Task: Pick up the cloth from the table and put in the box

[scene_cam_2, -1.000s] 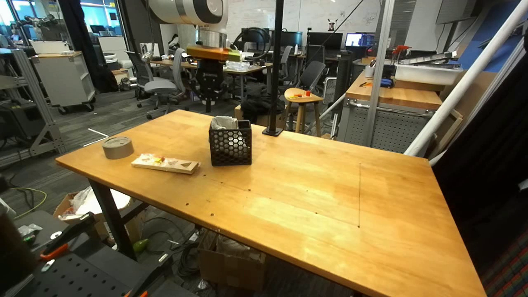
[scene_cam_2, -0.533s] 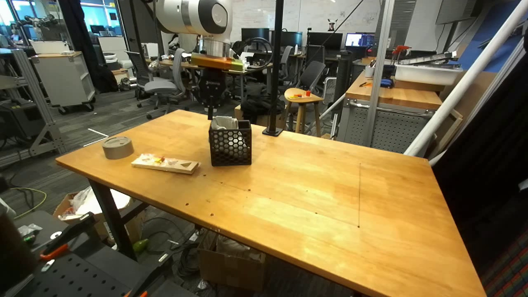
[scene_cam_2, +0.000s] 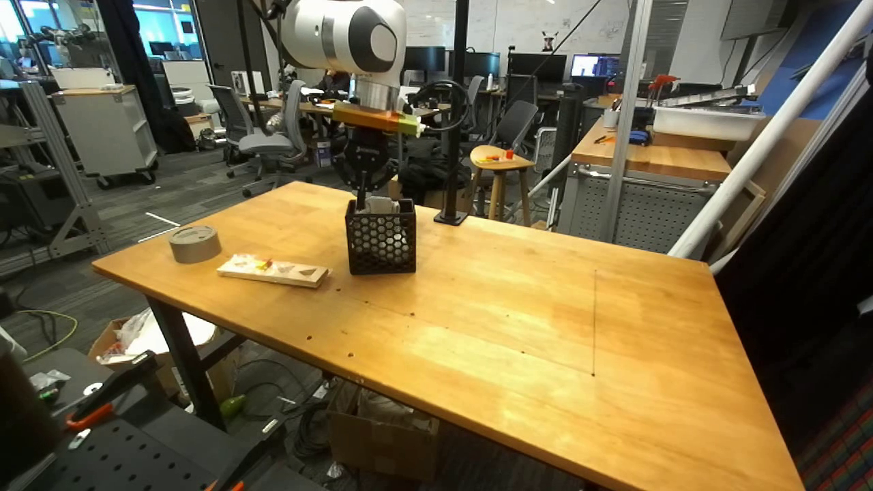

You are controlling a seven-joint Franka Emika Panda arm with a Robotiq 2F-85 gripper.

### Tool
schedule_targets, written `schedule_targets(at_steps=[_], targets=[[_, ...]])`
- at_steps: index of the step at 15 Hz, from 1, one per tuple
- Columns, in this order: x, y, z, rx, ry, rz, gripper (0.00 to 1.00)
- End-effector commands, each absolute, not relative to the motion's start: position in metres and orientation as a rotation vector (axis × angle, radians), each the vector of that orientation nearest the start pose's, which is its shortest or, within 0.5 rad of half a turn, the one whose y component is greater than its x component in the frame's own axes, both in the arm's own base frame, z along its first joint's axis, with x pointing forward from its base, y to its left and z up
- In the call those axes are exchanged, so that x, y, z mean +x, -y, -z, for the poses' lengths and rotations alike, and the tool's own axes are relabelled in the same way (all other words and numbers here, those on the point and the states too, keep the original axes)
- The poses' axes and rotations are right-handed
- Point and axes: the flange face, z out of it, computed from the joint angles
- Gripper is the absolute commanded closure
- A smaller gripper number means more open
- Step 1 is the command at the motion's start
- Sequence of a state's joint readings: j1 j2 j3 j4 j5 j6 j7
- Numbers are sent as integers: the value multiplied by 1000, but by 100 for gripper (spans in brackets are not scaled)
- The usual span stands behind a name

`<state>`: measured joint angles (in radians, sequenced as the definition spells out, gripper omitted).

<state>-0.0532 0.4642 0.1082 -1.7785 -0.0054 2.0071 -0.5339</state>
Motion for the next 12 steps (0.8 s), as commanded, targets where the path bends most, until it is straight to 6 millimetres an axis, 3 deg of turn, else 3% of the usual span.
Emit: schedule_targets(at_steps=[1, 7, 12], targets=[[640, -23, -277, -2862, 847, -275, 100], [642, -13, -255, -2812, 797, -270, 100], [642, 9, -235, -2805, 779, -297, 100]])
